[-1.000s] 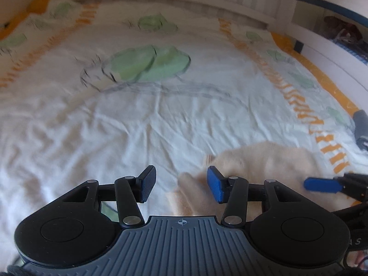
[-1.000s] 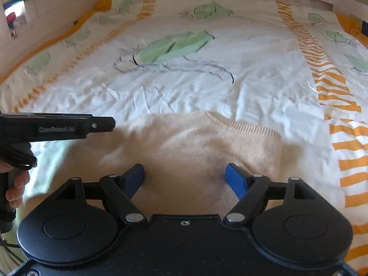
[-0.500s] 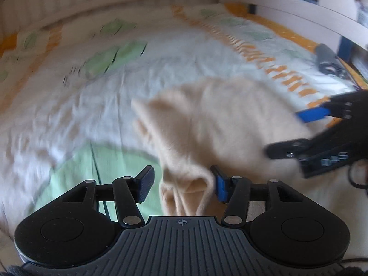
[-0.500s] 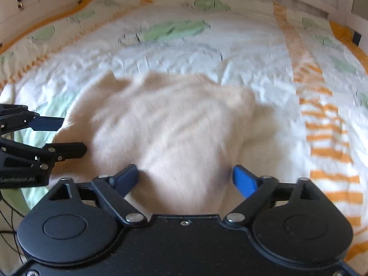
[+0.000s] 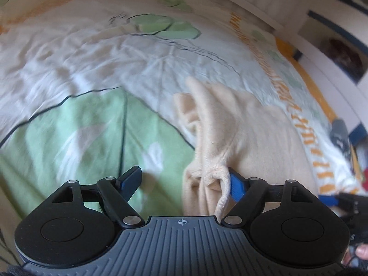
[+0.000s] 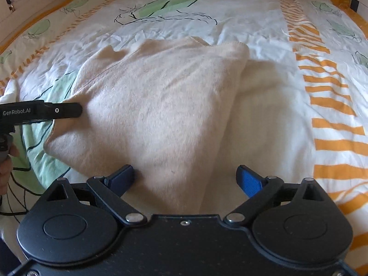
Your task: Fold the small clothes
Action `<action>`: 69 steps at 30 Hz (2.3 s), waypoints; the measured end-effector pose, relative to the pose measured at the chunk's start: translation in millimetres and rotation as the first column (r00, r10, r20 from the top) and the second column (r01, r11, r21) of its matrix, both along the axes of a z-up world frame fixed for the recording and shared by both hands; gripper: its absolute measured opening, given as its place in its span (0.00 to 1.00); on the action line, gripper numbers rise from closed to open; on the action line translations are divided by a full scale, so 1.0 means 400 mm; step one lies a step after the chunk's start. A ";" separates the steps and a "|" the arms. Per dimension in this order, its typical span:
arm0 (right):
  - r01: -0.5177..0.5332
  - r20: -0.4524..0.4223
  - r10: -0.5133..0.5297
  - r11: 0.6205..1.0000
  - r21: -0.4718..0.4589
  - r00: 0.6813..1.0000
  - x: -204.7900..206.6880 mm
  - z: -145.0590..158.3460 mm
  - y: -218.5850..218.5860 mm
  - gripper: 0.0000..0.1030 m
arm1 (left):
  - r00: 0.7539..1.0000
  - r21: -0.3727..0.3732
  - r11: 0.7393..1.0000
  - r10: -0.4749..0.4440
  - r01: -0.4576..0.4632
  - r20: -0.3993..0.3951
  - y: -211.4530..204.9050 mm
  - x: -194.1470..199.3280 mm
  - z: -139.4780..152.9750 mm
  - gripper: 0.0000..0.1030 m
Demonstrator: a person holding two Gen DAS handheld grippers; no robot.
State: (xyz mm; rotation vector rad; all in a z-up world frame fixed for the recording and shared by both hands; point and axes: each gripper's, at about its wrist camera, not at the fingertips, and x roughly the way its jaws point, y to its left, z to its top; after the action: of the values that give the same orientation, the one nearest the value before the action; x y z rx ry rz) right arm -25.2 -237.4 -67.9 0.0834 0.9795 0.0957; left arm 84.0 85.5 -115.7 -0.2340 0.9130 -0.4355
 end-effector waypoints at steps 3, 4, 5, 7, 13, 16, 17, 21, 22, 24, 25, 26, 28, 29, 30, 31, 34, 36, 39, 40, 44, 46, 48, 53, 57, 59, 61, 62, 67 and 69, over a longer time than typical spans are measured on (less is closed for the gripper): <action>0.020 0.072 -0.019 1.000 -0.011 0.997 -0.018 0.036 -0.006 0.93 | 1.000 0.004 1.000 0.014 -0.014 0.001 0.004 0.001 0.001 0.75; 0.029 0.111 -0.027 1.000 -0.012 0.993 -0.022 0.049 -0.012 0.93 | 1.000 0.001 1.000 0.019 -0.019 -0.001 0.004 0.002 0.002 0.75; 0.040 0.159 -0.038 0.999 -0.010 0.987 -0.025 0.065 -0.016 0.94 | 1.000 -0.005 1.000 0.025 -0.025 -0.006 0.005 0.001 0.002 0.75; 0.061 0.230 -0.058 0.998 -0.007 0.972 -0.013 0.087 -0.024 0.94 | 0.999 -0.015 0.999 0.034 -0.035 -0.014 0.006 0.004 -0.002 0.75; 0.137 0.244 -0.123 0.990 -0.040 0.962 0.126 0.050 -0.041 0.94 | 0.999 -0.023 0.999 0.044 -0.044 -0.021 0.008 0.001 -0.001 0.76; 0.196 0.171 -0.187 0.980 -0.041 0.967 0.170 -0.007 -0.064 0.97 | 0.998 -0.027 0.998 0.049 -0.050 -0.024 0.007 0.002 -0.002 0.76; 0.216 0.161 -0.211 0.976 -0.011 0.964 0.169 -0.015 -0.075 0.99 | 0.998 -0.023 0.998 0.051 -0.051 -0.022 0.005 0.002 -0.003 0.76; 0.234 0.184 -0.237 0.972 0.036 0.954 0.134 0.022 -0.088 0.99 | 0.999 0.018 0.999 0.046 -0.046 0.009 -0.011 -0.008 0.013 0.76; 0.233 0.201 -0.238 0.971 0.049 0.950 0.120 0.037 -0.091 0.99 | 0.999 0.034 0.998 0.043 -0.044 0.020 -0.018 -0.014 0.021 0.76; 0.232 0.237 -0.248 0.968 0.092 0.939 0.085 0.068 -0.094 0.99 | 0.998 0.077 0.996 0.038 -0.043 0.059 -0.033 -0.029 0.047 0.75; 0.232 0.254 -0.252 0.967 0.107 0.934 0.074 0.082 -0.096 1.00 | 0.996 0.098 0.994 0.040 -0.048 0.084 -0.042 -0.037 0.063 0.75; 0.231 0.273 -0.256 0.965 0.122 0.927 0.060 0.096 -0.096 1.00 | 0.993 0.115 0.992 0.041 -0.054 0.109 -0.049 -0.046 0.079 0.75; 0.222 0.301 -0.256 0.964 0.144 0.919 0.038 0.121 -0.096 1.00 | 0.986 0.138 0.988 0.045 -0.067 0.158 -0.062 -0.064 0.113 0.75; 0.224 0.292 -0.255 0.965 0.137 0.922 0.035 0.129 -0.095 1.00 | 0.983 0.143 0.987 0.045 -0.071 0.177 -0.069 -0.072 0.127 0.75; 0.229 0.275 -0.252 0.967 0.115 0.928 0.031 0.136 -0.088 1.00 | 0.980 0.150 0.986 0.045 -0.074 0.192 -0.076 -0.079 0.141 0.76; 0.224 0.268 -0.242 0.970 0.096 0.933 0.027 0.141 -0.081 1.00 | 0.979 0.163 0.984 0.043 -0.076 0.198 -0.084 -0.086 0.155 0.76; 0.208 0.261 -0.227 0.973 0.098 0.938 0.009 0.149 -0.072 1.00 | 0.982 0.210 0.976 0.024 -0.063 0.185 -0.112 -0.103 0.178 0.76; 0.200 0.244 -0.226 0.971 0.129 0.943 -0.005 0.150 -0.070 1.00 | 0.984 0.213 0.975 0.019 -0.057 0.178 -0.123 -0.114 0.185 0.82; 0.195 0.227 -0.231 0.966 0.169 0.946 -0.028 0.151 -0.065 1.00 | 0.988 0.208 0.977 0.017 -0.050 0.155 -0.140 -0.129 0.193 0.95; 0.193 0.221 -0.229 0.965 0.176 0.948 -0.034 0.151 -0.064 1.00 | 0.989 0.217 0.975 0.013 -0.044 0.145 -0.146 -0.133 0.195 1.00; 0.187 0.216 -0.222 0.967 0.171 0.951 -0.061 0.151 -0.046 1.00 | 0.989 0.241 0.969 0.021 -0.056 0.148 -0.154 -0.156 0.197 1.00; 0.189 0.214 -0.223 0.967 0.169 0.951 -0.074 0.148 -0.041 1.00 | 0.990 0.243 0.968 0.030 -0.064 0.141 -0.156 -0.164 0.196 1.00; 0.193 0.209 -0.227 0.966 0.169 0.951 -0.087 0.145 -0.040 1.00 | 0.990 0.253 0.965 0.042 -0.075 0.137 -0.155 -0.172 0.194 1.00; 0.199 0.193 -0.226 0.969 0.149 0.955 -0.113 0.139 -0.040 1.00 | 0.990 0.272 0.959 0.049 -0.084 0.131 -0.155 -0.193 0.190 0.99; 0.188 0.197 -0.207 0.976 0.113 0.958 -0.127 0.142 -0.031 1.00 | 0.989 0.329 0.940 0.043 -0.089 0.145 -0.165 -0.213 0.193 0.99; 0.176 0.201 -0.193 0.979 0.101 0.960 -0.132 0.146 -0.024 1.00 | 0.986 0.351 0.931 0.043 -0.099 0.164 -0.168 -0.225 0.200 0.99; 0.162 0.211 -0.177 0.983 0.084 0.961 -0.137 0.152 -0.015 1.00 | 0.983 0.354 0.928 0.052 -0.113 0.178 -0.169 -0.233 0.210 0.99; 0.157 0.217 -0.170 0.985 0.076 0.961 -0.141 0.155 -0.012 1.00 | 0.981 0.353 0.928 0.058 -0.121 0.184 -0.168 -0.237 0.216 0.99; 0.147 0.239 -0.153 0.988 0.041 0.959 -0.156 0.164 0.005 0.99 | 0.973 0.383 0.910 0.076 -0.156 0.216 -0.177 -0.251 0.236 0.99; 0.147 0.256 -0.160 0.987 0.066 0.953 -0.166 0.171 0.001 0.99 | 0.972 0.381 0.909 0.089 -0.169 0.219 -0.177 -0.255 0.244 0.99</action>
State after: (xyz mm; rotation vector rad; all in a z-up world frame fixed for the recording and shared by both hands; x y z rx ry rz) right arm -91.4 -237.2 0.7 0.1852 0.7049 -0.0140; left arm -18.0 14.6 -18.3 0.1215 0.7655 -0.1382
